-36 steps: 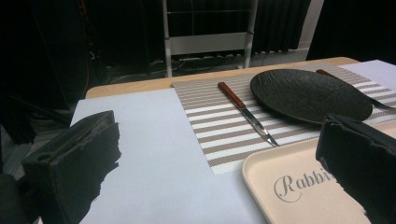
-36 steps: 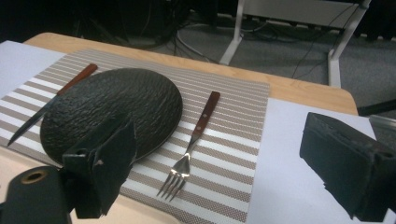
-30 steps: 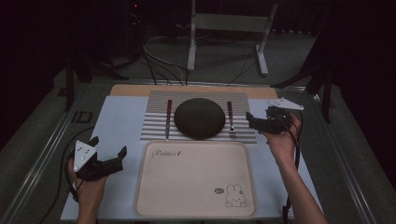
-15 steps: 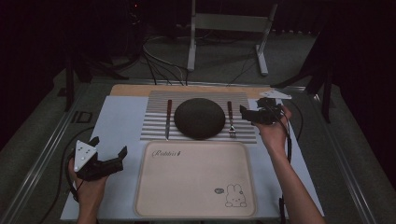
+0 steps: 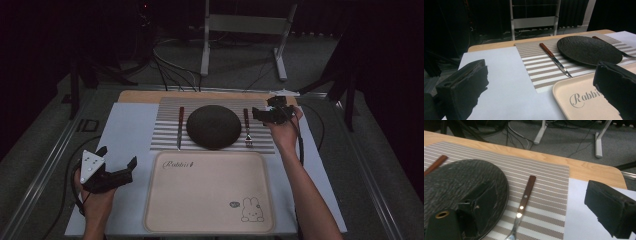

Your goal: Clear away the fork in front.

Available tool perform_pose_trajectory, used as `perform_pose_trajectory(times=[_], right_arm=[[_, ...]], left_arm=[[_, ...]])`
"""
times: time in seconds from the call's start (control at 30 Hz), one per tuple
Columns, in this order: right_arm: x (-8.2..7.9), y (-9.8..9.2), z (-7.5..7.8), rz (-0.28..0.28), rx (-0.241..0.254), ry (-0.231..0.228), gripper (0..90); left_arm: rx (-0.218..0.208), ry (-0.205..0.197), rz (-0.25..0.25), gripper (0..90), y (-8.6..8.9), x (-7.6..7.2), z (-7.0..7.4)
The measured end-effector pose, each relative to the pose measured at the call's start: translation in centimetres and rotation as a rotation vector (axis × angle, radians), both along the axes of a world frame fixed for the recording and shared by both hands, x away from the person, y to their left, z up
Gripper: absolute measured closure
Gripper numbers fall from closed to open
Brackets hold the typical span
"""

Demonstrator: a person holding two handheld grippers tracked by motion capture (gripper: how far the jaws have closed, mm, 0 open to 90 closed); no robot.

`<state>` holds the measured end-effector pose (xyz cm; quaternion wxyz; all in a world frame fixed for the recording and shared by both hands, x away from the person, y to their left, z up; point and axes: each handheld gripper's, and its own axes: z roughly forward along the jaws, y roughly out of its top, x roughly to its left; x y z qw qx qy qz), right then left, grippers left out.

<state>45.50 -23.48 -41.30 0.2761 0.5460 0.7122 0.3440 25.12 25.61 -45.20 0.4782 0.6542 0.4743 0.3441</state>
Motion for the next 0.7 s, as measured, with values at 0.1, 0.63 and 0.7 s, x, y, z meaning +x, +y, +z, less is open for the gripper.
perform_pose_trajectory(times=[0.1, 0.63, 0.7], right_arm=[[0.7, 0.0, -0.6, -0.008, 0.004, 0.020, 10.7], [3.3, 0.5, -4.7, -0.038, 0.025, 0.138, 10.8], [3.5, 0.5, -5.1, -0.044, 0.028, 0.155, 10.9]], left_arm=[[0.002, 0.001, -0.001, 0.0, 0.0, 0.0, 0.0], [-0.007, -0.001, 0.002, 0.0, 0.1, -0.1, 0.0], [-0.006, -0.001, 0.001, 0.0, 0.2, -0.1, 0.0]])
